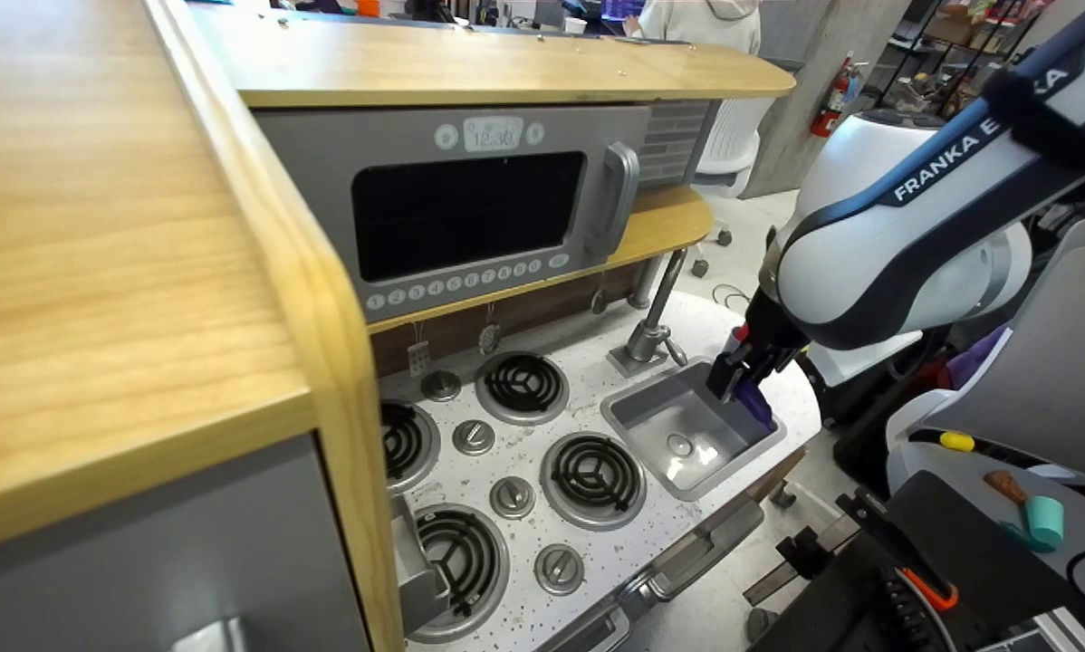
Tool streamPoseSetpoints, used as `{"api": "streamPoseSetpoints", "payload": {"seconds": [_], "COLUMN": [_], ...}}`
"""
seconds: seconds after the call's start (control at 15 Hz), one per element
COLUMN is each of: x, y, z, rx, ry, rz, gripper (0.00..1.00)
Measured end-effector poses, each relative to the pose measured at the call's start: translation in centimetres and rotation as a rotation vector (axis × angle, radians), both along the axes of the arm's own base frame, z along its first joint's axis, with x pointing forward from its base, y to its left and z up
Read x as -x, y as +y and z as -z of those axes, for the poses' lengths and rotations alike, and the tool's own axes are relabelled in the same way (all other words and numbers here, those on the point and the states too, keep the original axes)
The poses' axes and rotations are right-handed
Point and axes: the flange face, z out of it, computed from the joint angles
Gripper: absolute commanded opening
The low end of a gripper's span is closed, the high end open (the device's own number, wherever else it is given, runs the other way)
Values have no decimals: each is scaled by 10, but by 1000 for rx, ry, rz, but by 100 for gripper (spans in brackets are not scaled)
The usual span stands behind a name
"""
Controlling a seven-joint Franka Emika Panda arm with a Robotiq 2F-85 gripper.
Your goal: Pick up the eggplant and put it on the stove
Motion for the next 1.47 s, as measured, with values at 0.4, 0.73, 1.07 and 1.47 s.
{"api": "streamPoseSetpoints", "payload": {"seconds": [0.4, 0.73, 1.07, 1.47], "x": [15, 0, -13, -31], "y": [83, 136, 169, 175], "z": [-6, -11, 1, 36], "rx": [-45, -82, -85, -36], "ry": [17, -6, -8, 8], "rz": [-128, -215, -282, -364], "gripper": [10, 10, 10, 10]}}
